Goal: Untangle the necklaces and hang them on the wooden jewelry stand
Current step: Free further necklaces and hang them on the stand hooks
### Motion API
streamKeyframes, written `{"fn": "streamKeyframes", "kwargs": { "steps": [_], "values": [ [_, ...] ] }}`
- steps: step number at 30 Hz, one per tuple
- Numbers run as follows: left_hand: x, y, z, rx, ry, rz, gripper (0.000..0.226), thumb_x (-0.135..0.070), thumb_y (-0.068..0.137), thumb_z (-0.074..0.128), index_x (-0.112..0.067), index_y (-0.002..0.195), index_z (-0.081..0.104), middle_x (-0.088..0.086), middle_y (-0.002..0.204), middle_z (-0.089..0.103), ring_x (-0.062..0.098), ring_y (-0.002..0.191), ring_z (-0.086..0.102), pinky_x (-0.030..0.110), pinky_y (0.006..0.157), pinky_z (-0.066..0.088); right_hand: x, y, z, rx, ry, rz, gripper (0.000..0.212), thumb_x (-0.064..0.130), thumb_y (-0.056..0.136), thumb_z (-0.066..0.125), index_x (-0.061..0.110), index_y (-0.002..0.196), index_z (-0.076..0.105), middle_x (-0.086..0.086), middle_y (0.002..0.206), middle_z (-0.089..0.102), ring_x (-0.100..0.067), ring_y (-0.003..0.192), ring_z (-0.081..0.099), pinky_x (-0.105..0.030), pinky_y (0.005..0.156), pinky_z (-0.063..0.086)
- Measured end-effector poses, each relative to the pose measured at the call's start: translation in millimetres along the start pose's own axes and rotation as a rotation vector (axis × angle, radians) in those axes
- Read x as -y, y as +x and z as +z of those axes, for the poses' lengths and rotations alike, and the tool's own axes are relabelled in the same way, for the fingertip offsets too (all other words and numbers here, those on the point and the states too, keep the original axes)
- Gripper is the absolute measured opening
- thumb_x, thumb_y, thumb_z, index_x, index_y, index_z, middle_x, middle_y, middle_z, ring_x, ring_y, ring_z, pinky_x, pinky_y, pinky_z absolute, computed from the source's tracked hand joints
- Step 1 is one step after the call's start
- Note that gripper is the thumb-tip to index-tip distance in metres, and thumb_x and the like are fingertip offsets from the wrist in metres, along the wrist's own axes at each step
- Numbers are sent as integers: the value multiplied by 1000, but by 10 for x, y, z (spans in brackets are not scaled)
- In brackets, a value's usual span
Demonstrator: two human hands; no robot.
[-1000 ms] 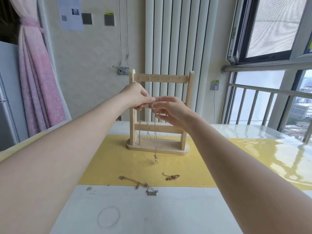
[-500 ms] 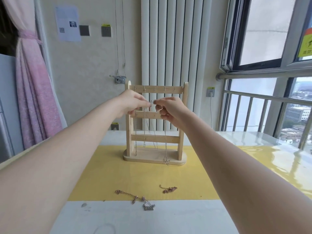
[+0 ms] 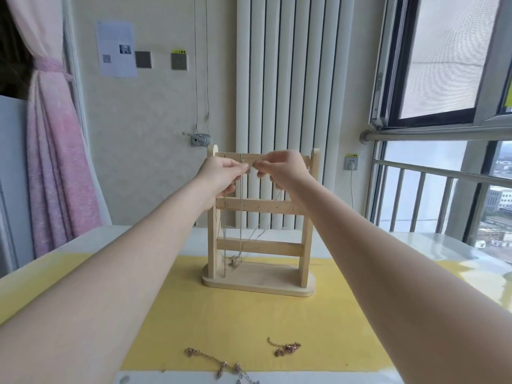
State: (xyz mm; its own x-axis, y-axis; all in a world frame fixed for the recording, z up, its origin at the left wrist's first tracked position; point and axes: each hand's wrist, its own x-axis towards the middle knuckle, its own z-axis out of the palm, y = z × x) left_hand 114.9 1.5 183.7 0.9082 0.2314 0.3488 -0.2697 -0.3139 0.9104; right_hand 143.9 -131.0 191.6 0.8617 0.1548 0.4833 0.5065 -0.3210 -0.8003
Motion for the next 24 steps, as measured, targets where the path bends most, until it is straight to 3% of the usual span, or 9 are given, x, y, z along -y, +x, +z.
{"fn": "streamKeyframes", "kwargs": {
  "steps": [2,3,5,7,10,13,17,19,24],
  "values": [
    [53,44,-4,-40,113,68,17,-25,92,60,-16,79,67,-7,69,50,11,64,45,21,61,44,30,57,16,-44,-181,-121,13,6,85,60,0,84,72,-2,66,61,0,46,49,-15,43,37],
    [78,62,-7,-69,151,108,19,-27,92,60,-18,76,68,-9,70,52,11,69,47,25,68,44,37,77,34,-76,-262,-167,14,6,85,59,2,85,73,-2,68,62,-4,58,57,-20,50,45],
    [111,85,1,-130,192,184,22,-28,92,60,-18,74,68,-10,67,54,8,66,45,24,65,40,49,103,61,-147,-413,-213,17,8,87,55,9,90,72,-6,82,67,-22,83,62,-29,64,50],
    [111,103,28,-171,217,243,21,-28,92,59,-15,79,70,-7,67,56,6,60,42,20,57,34,62,133,80,-219,-507,-236,22,10,90,51,14,97,71,-8,95,68,-27,91,60,-31,65,48],
    [81,138,74,-208,193,289,19,-25,91,60,-11,90,71,-1,80,62,9,71,51,17,63,37,85,189,86,-306,-552,-243,25,9,92,46,16,102,69,-8,100,67,-27,95,57,-30,64,43],
    [66,172,117,-242,214,300,18,-23,91,59,-9,91,71,-4,72,61,13,77,54,18,66,38,96,244,94,-340,-582,-179,26,8,92,45,14,101,69,-8,101,65,-27,96,57,-30,63,38],
    [83,185,135,-234,286,280,18,-22,92,58,-10,87,70,-8,65,57,9,67,53,7,53,33,88,226,126,-304,-690,-180,24,4,90,46,10,102,66,-10,100,64,-29,83,56,-31,63,39],
    [99,168,133,-183,326,281,19,-24,92,58,-12,83,70,-9,63,57,1,60,51,4,47,32,82,169,120,-245,-811,-232,24,1,90,45,7,105,63,-13,101,62,-33,86,57,-32,64,37],
    [238,122,154,-114,272,290,22,-21,94,56,-12,78,68,-6,59,56,2,46,44,16,52,37,-4,-9,86,-192,-915,-317,22,10,95,42,6,108,60,-15,101,62,-37,93,59,-34,64,36]
  ]
}}
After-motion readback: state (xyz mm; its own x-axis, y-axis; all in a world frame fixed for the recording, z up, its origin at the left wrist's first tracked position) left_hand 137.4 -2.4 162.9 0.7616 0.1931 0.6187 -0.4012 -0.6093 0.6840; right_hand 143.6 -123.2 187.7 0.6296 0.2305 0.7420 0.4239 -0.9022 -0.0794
